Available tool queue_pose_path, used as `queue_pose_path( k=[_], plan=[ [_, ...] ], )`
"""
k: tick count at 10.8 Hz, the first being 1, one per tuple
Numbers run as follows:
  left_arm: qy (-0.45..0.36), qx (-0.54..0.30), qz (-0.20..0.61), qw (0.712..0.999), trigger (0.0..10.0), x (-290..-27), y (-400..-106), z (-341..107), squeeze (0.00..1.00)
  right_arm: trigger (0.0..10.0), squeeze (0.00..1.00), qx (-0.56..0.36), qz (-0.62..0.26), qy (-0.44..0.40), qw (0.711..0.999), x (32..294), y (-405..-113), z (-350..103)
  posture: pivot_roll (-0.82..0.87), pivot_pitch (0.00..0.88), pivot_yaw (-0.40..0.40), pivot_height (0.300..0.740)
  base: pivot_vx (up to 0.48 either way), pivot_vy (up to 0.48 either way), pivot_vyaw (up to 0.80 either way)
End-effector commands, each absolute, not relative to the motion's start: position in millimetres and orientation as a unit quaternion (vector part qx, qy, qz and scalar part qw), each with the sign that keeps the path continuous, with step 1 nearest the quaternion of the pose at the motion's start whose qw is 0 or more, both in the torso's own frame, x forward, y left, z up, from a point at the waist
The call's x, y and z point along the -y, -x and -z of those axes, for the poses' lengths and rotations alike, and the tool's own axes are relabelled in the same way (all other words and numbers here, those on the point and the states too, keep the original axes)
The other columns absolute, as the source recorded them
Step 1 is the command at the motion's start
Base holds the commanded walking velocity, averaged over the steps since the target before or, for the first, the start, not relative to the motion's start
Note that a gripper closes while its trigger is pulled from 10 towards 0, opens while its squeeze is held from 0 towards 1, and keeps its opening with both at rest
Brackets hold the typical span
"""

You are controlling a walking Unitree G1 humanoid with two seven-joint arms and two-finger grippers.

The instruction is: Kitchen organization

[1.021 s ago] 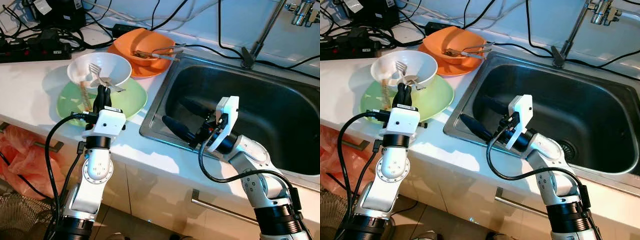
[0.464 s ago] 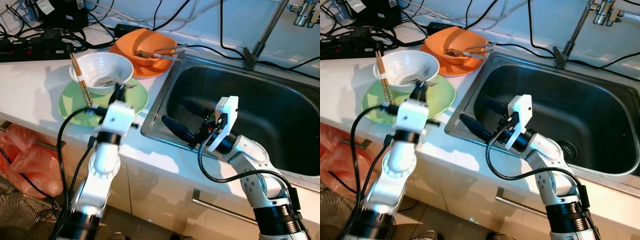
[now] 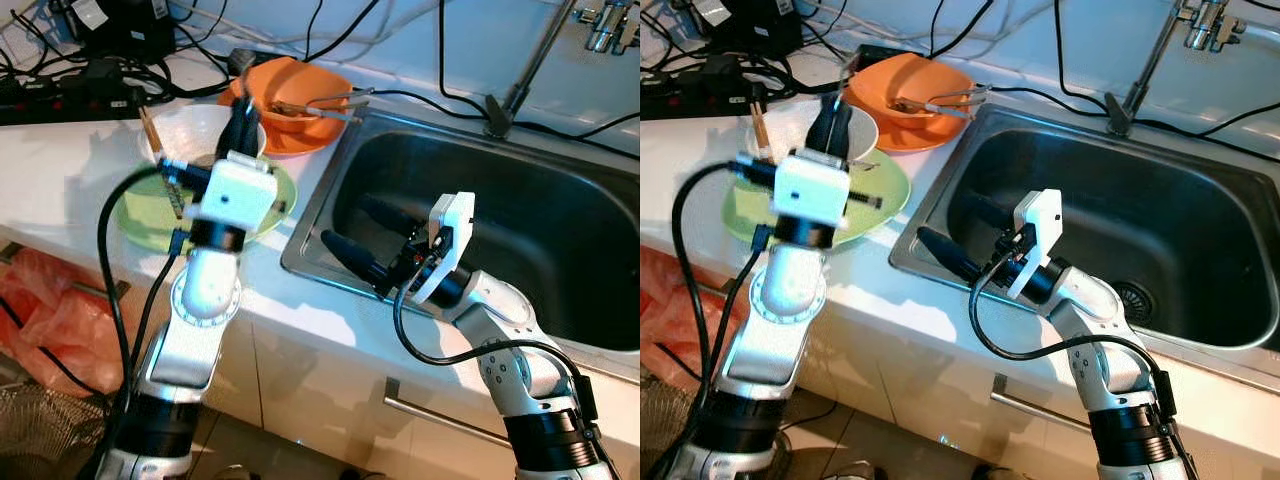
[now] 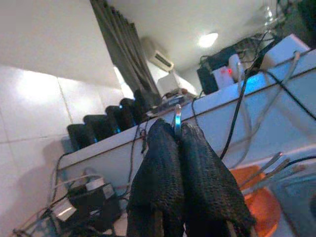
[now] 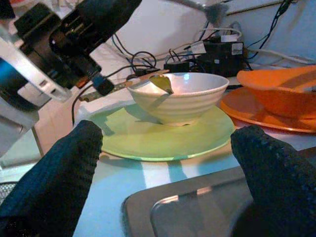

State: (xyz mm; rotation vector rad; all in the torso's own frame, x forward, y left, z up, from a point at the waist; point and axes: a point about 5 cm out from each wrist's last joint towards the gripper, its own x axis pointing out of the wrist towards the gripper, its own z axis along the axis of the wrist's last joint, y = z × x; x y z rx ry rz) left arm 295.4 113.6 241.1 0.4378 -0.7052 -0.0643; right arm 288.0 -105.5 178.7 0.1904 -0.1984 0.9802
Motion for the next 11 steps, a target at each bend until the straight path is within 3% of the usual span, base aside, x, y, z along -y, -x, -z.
queue_pose_path(
  k=[1, 2, 4, 6, 7, 11],
  plan=[
    [-0.205, 0.358, 0.068, 0.909, 0.0, -101, -293, -251, 0.0, 10.0, 0.0, 0.096, -0.471, -0.091, 0.872, 104, -288, -179, 0.07, 0.074, -0.073, 0.74, 0.0, 0.0, 0.0],
    [-0.198, 0.366, 0.098, 0.904, 0.0, -90, -292, -256, 0.0, 10.0, 0.0, 0.095, -0.458, -0.088, 0.88, 105, -291, -178, 0.07, 0.073, -0.075, 0.74, 0.0, 0.0, 0.0],
    [-0.151, 0.371, 0.183, 0.898, 0.0, -64, -290, -266, 0.0, 10.0, 0.0, 0.101, -0.358, -0.068, 0.926, 120, -313, -178, 0.08, 0.069, -0.075, 0.74, 0.0, 0.0, 0.0],
    [-0.128, 0.354, 0.215, 0.901, 0.0, -56, -290, -265, 0.0, 10.0, 0.0, 0.102, -0.288, -0.051, 0.951, 132, -325, -178, 0.07, 0.068, -0.072, 0.74, 0.0, 0.0, 0.0],
    [-0.117, 0.339, 0.235, 0.904, 10.0, -52, -291, -261, 0.0, 10.0, 0.0, 0.11, -0.215, -0.036, 0.97, 146, -335, -178, 0.07, 0.066, -0.07, 0.74, 0.0, 0.0, 0.0],
    [-0.075, 0.285, 0.297, 0.908, 10.0, -42, -291, -247, 0.0, 10.0, 0.0, 0.135, -0.114, 0.005, 0.984, 155, -343, -177, 0.07, 0.057, -0.062, 0.74, 0.0, 0.0, 0.0]
  ],
)
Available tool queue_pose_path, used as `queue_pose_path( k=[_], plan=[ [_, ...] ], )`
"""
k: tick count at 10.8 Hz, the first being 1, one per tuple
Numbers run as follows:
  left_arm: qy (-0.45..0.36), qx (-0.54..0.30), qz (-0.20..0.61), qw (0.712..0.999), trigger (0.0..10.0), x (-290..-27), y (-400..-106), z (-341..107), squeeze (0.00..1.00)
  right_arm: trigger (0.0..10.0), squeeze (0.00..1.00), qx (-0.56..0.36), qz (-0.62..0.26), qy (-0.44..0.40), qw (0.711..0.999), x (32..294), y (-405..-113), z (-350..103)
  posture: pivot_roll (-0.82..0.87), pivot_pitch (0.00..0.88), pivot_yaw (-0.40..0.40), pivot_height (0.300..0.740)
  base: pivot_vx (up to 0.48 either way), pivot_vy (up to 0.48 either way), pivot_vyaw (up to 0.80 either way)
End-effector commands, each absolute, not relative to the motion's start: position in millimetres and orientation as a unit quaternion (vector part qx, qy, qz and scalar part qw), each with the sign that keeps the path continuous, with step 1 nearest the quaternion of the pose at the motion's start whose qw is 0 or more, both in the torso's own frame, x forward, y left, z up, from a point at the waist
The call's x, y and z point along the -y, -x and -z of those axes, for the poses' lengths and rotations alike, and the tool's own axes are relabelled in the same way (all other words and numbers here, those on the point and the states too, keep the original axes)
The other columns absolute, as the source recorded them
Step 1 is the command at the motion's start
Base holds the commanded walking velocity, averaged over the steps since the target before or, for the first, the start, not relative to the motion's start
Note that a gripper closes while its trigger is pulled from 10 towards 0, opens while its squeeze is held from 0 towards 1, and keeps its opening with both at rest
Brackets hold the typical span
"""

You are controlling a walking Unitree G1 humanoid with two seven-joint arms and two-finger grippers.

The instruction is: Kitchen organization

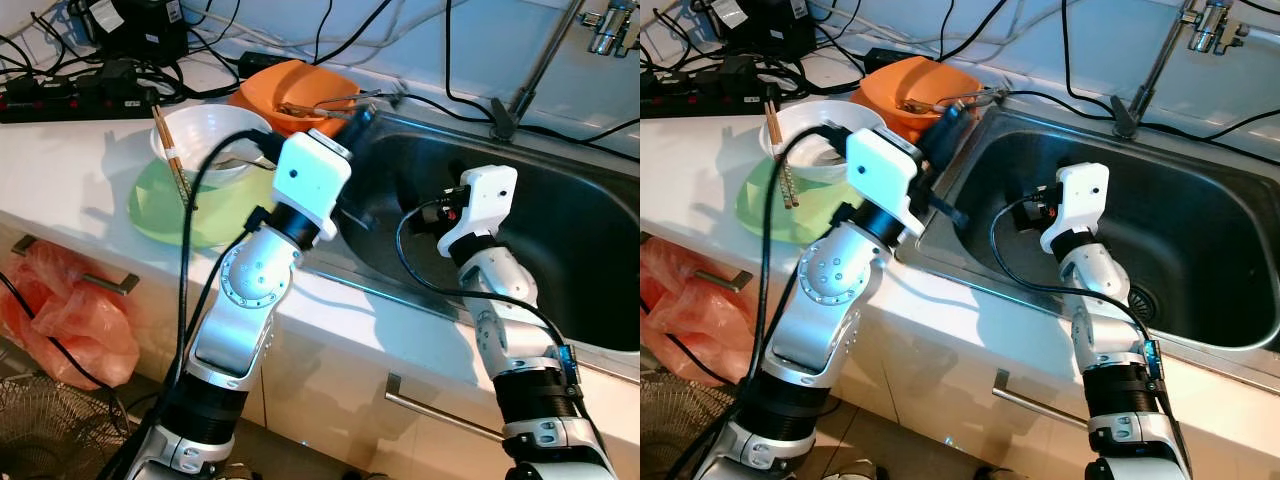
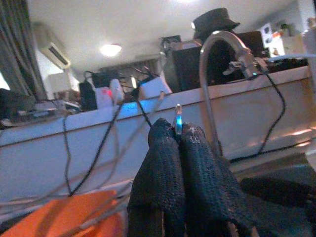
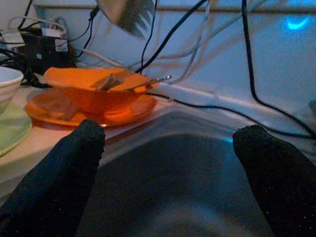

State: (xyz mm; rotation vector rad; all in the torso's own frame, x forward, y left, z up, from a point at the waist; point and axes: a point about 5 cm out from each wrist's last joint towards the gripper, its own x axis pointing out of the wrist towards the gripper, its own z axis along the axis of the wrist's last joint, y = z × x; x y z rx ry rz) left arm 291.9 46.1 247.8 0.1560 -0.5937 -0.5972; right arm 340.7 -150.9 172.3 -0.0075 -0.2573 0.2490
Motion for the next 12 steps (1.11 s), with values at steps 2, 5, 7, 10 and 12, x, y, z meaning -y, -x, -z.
queue_pose_path(
  k=[2, 5, 7, 10, 12],
  plan=[
    [-0.055, 0.263, 0.325, 0.907, 10.0, -38, -291, -241, 0.0, 10.0, 0.0, 0.157, -0.126, 0.022, 0.979, 147, -340, -178, 0.06, 0.052, -0.054, 0.74, 0.0, 0.0, 0.0],
    [0.028, 0.22, 0.332, 0.917, 10.0, -40, -297, -233, 0.0, 10.0, 0.0, 0.174, -0.115, 0.03, 0.978, 145, -338, -177, 0.05, 0.063, -0.043, 0.74, 0.0, 0.0, 0.0],
    [0.064, 0.211, 0.321, 0.921, 10.0, -47, -301, -232, 0.0, 10.0, 0.0, 0.182, -0.106, 0.028, 0.977, 145, -337, -178, 0.05, 0.071, -0.041, 0.74, 0.0, 0.0, 0.0],
    [0.082, 0.202, 0.33, 0.918, 10.0, -46, -301, -231, 0.0, 10.0, 0.0, 0.186, -0.118, 0.025, 0.975, 138, -334, -177, 0.05, 0.076, -0.037, 0.74, 0.0, 0.0, 0.0],
    [0.081, 0.194, 0.34, 0.916, 10.0, -44, -300, -229, 0.0, 10.0, 0.0, 0.188, -0.123, 0.025, 0.974, 135, -333, -177, 0.04, 0.077, -0.034, 0.74, 0.0, 0.0, 0.0]
  ],
)
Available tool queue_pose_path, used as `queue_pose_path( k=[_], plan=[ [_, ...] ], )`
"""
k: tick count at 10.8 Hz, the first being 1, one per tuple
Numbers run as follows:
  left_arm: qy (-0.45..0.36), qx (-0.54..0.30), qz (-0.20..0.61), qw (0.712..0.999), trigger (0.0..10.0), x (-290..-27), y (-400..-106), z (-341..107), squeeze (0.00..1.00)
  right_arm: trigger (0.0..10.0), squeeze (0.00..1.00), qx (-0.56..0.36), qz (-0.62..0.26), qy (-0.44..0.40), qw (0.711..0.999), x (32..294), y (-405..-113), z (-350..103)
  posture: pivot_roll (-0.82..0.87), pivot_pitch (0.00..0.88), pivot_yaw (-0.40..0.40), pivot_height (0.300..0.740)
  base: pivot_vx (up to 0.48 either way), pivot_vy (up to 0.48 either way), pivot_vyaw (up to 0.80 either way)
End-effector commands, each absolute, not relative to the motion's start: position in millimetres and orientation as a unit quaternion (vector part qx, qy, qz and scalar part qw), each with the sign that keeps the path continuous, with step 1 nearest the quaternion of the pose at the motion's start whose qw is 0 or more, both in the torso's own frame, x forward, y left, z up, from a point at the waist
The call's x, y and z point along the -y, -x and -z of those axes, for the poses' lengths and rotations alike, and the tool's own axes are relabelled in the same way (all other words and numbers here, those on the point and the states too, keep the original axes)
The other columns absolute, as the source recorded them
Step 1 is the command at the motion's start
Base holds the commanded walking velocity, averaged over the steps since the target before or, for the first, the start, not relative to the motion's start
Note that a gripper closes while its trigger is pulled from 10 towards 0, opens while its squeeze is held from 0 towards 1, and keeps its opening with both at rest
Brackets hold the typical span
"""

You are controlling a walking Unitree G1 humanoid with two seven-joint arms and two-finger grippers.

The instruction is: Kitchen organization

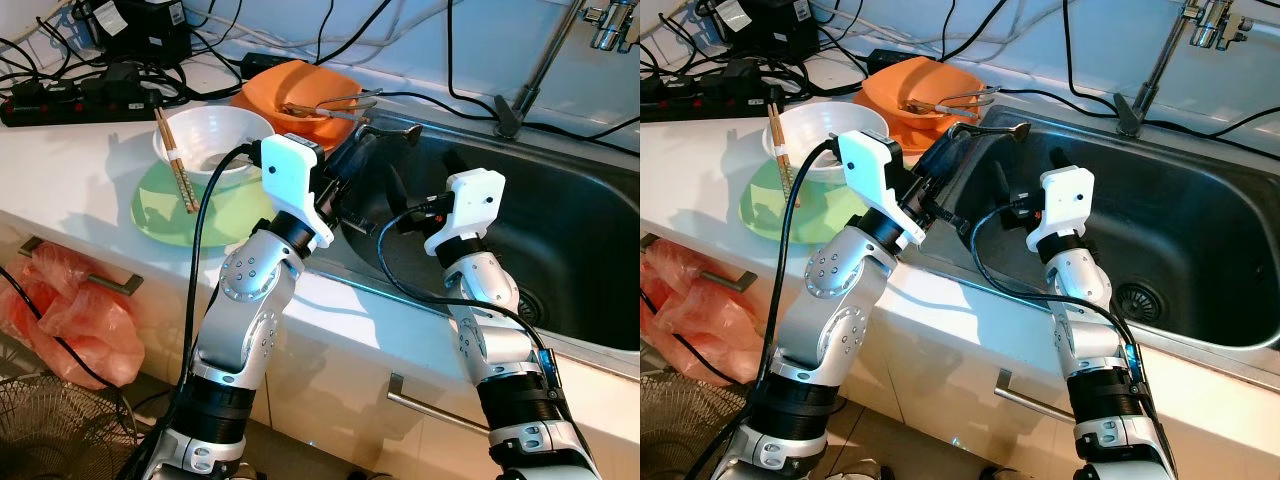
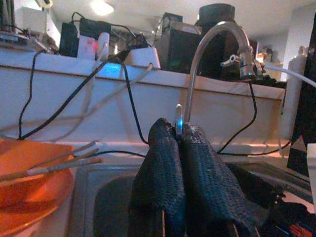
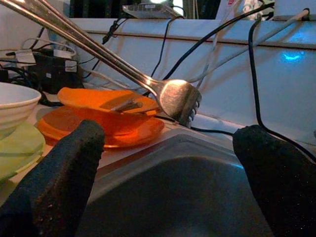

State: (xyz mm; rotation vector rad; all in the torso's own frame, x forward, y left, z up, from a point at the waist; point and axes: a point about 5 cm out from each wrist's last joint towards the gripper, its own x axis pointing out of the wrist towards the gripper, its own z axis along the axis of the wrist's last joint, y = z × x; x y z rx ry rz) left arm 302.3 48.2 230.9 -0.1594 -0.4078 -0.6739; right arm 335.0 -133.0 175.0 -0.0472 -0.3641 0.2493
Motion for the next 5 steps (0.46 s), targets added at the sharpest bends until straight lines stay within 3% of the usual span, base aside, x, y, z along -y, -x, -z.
queue_pose_path(
  k=[1, 5],
  plan=[
    [0.076, 0.184, 0.347, 0.917, 10.0, -42.0, -299.6, -226.5, 0.0, 10.0, 0.0, 0.189, -0.125, 0.027, 0.974, 133.8, -332.5, -176.7, 0.04, 0.079, -0.033, 0.74, 0.0, 0.0, 0.0],
    [0.062, 0.151, 0.366, 0.916, 10.0, -35.6, -298.0, -217.4, 0.0, 10.0, 0.0, 0.192, -0.126, 0.023, 0.973, 130.6, -331.2, -177.2, 0.04, 0.085, -0.028, 0.74, 0.0, 0.0, 0.0]
  ],
)
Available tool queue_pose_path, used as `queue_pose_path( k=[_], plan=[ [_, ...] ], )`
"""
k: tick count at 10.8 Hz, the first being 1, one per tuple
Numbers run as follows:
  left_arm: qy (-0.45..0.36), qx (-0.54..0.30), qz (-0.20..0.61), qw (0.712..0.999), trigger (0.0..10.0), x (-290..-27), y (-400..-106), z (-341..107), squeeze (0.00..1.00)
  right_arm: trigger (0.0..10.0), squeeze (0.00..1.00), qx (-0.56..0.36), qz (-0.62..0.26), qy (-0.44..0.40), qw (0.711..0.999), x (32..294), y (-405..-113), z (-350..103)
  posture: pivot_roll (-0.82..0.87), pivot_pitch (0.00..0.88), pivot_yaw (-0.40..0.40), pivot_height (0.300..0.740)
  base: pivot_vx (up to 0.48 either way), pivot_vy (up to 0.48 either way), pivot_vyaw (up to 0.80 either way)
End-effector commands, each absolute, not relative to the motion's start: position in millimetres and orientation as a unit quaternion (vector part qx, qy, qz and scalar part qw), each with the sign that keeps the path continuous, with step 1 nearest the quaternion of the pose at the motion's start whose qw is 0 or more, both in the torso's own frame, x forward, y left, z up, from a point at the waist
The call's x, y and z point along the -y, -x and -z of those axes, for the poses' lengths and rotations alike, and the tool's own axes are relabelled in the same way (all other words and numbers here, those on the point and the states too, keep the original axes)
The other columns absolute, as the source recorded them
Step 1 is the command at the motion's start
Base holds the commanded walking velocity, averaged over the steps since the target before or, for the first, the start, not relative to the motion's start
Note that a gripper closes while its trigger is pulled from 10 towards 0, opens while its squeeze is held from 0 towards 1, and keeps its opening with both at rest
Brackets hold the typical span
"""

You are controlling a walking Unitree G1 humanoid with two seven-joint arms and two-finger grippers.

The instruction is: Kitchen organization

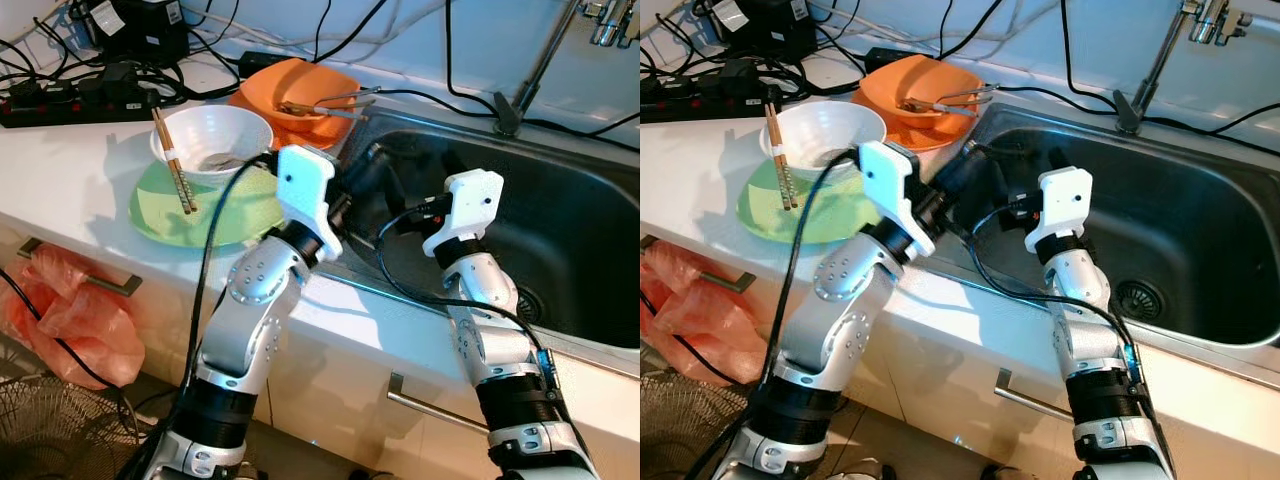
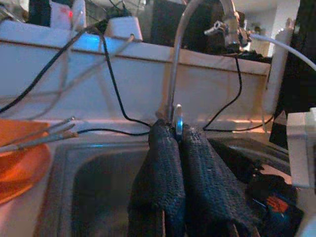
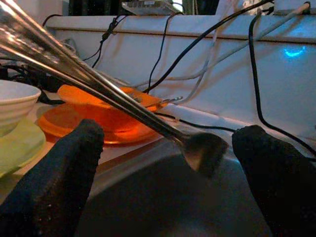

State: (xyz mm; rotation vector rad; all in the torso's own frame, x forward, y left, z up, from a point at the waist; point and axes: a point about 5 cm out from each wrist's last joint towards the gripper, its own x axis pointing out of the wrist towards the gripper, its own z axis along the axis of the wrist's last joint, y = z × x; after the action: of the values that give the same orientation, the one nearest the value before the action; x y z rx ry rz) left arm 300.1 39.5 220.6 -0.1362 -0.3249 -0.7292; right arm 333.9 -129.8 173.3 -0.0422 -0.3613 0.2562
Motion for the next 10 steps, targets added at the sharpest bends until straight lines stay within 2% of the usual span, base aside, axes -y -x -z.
queue_pose_path(
  k=[1, 10],
  plan=[
    [0.061, 0.148, 0.367, 0.916, 10.0, -35, -298, -218, 0.0, 10.0, 0.0, 0.192, -0.127, 0.022, 0.973, 130, -331, -177, 0.04, 0.084, -0.025, 0.74, 0.0, 0.0, 0.0],
    [0.024, 0.109, 0.394, 0.912, 10.0, -19, -307, -210, 0.0, 10.0, 0.0, 0.202, -0.129, 0.015, 0.971, 125, -330, -181, 0.03, 0.082, -0.01, 0.74, 0.0, 0.0, 0.0]
  ],
)
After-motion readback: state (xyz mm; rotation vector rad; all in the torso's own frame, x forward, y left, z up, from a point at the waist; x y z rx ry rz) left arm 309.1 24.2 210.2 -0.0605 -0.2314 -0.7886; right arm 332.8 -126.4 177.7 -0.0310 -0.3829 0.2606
